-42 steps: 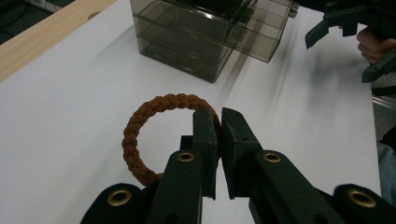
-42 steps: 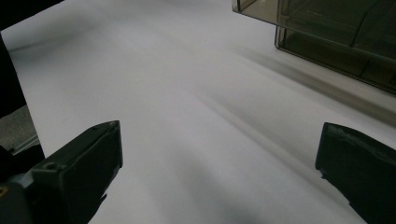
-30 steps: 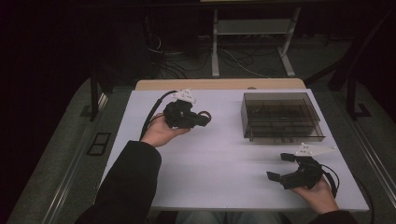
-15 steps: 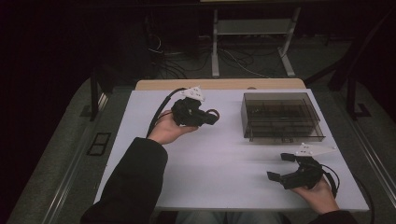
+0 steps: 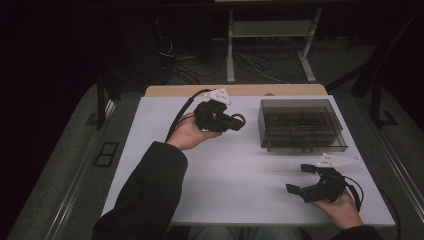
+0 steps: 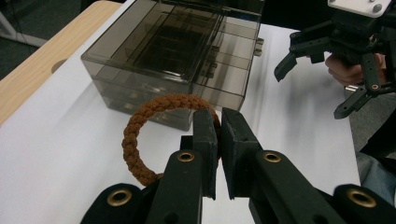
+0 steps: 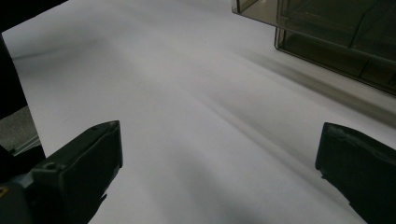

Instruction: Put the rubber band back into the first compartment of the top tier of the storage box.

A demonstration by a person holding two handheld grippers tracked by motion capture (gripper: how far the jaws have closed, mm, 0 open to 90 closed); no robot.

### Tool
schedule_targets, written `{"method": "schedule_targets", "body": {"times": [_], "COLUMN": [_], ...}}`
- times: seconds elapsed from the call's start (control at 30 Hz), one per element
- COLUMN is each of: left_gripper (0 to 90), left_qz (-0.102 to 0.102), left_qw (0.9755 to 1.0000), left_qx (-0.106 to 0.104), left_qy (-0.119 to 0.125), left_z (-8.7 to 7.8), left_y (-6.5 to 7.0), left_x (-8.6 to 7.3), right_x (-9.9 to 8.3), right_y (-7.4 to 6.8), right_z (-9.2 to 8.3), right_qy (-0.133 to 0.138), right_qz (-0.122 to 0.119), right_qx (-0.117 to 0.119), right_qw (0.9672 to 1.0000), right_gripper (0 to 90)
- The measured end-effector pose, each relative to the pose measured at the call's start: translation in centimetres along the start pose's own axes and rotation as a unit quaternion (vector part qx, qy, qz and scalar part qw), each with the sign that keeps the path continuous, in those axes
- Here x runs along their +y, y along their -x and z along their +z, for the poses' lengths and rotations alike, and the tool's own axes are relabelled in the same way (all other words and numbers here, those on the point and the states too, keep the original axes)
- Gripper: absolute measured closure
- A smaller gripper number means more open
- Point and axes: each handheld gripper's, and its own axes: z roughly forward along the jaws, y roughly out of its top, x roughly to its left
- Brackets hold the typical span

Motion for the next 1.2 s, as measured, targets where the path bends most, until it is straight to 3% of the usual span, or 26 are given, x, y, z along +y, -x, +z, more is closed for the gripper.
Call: {"method": "schedule_targets", "body": {"times": [1.2], "left_gripper": [83.4], "left_qz": [0.05], "left_qw": [0.9976], "left_qx": [-0.041], "left_qy": [-0.024], "left_z": [5.7], "left_y": [1.9], "left_x": [4.7], "right_x": [-0.1], "right_y": [0.1], "right_z": [-0.2], "right_qy": [0.002], "right_qz": [-0.001], "right_qx": [0.001], "right_qw": [1.0], "right_gripper": [0.4]}}
